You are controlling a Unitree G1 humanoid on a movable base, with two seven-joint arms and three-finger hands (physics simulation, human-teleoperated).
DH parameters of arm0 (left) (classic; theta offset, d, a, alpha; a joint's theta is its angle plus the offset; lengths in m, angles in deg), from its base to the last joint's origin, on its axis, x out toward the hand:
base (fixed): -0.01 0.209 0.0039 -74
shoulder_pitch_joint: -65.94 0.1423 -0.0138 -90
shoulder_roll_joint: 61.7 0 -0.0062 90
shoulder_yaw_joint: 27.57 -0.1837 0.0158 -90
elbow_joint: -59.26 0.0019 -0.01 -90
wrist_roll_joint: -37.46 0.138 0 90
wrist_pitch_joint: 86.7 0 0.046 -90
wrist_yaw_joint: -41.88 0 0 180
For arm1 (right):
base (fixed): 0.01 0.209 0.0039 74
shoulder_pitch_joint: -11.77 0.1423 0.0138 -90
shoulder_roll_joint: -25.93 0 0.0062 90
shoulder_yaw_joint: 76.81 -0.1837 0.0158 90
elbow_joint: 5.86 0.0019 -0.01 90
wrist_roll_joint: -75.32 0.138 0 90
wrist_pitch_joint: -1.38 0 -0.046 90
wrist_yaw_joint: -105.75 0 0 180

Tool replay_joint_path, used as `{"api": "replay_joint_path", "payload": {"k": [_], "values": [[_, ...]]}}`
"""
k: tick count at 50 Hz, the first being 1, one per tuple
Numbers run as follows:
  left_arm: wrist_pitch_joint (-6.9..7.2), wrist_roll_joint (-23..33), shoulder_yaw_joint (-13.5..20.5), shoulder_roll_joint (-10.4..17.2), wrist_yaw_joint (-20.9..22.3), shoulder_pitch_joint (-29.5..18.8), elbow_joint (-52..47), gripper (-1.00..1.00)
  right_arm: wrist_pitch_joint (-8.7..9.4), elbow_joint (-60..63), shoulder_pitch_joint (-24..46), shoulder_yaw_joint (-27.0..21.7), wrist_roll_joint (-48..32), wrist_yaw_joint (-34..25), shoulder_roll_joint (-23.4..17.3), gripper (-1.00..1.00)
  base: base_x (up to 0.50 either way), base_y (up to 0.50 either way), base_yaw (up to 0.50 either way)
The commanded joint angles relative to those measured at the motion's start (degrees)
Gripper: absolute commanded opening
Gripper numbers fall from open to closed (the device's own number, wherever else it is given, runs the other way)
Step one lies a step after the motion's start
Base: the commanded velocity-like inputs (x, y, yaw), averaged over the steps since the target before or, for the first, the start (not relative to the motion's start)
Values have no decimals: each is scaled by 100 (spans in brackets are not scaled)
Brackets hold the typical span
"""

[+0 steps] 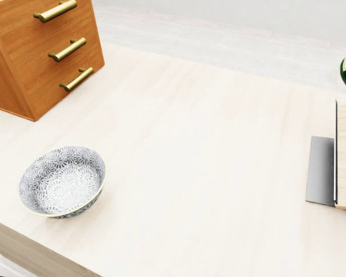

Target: Put the wine bottle on the wine rack.

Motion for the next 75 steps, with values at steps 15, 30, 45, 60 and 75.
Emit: {"api": "replay_joint_path", "payload": {"k": [15,30,45,60,75], "values": [[0,-61,198,-92,104,10,-66,100,0,-1005,1128,82,-29,-458,-1020,-100,0,0,0],[0,6,172,-108,79,-57,25,100,0,-875,433,-416,621,-379,-1669,-100,0,0,0],[0,-28,248,-113,123,-31,115,100,0,-497,-395,-776,1692,-199,-2057,-100,0,0,0],[0,37,156,-129,71,-23,-80,100,0,-780,-989,-869,2663,-443,-2258,-100,0,0,0],[0,94,61,-100,25,-14,-56,100,0,-1139,-887,-481,2581,-786,-2044,-100,0,0,0]]}}
